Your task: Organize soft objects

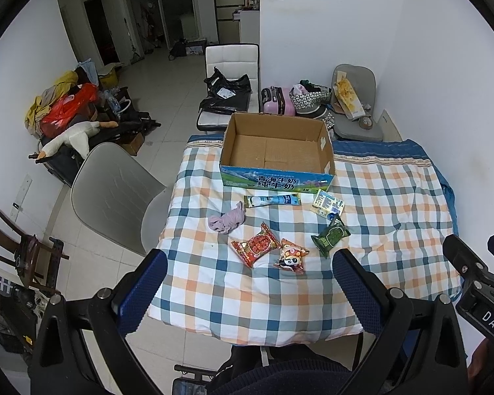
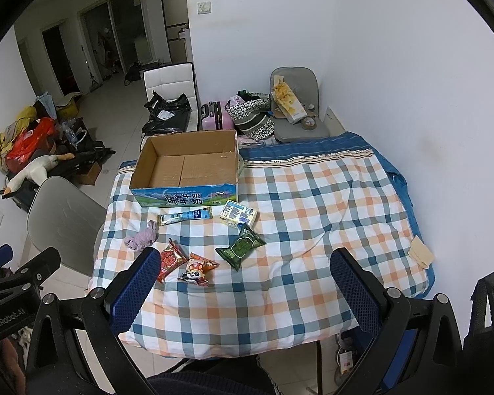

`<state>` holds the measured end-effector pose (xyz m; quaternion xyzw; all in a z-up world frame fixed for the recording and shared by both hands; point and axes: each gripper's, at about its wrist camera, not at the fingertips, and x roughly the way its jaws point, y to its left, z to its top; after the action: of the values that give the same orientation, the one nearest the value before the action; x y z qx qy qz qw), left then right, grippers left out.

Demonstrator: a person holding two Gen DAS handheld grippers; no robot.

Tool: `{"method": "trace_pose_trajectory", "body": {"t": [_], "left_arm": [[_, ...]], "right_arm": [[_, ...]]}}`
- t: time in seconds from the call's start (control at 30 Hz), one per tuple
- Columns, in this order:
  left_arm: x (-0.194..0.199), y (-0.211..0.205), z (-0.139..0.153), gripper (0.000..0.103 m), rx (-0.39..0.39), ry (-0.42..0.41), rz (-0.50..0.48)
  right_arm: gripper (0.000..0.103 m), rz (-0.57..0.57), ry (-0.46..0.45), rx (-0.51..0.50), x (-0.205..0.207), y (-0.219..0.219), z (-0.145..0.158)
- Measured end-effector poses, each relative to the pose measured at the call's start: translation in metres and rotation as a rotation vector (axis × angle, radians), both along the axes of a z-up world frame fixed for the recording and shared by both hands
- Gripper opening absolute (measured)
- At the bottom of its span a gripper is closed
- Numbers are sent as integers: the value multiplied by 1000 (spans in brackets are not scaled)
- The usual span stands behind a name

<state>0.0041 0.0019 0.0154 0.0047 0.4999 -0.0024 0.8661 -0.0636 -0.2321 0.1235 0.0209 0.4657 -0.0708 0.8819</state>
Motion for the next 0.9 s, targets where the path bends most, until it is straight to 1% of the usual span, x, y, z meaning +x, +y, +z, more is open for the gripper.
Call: {"method": "trace_pose_trajectory", "body": {"t": [0.4,0.9], "left_arm": [[2,-1,9,103,8,-23,12],[-1,0,13,103,7,-34,8]], "right_arm": [[103,2,-6,0,-2,-1,0],[103,-2,-8,-1,-5,-4,-1]]}}
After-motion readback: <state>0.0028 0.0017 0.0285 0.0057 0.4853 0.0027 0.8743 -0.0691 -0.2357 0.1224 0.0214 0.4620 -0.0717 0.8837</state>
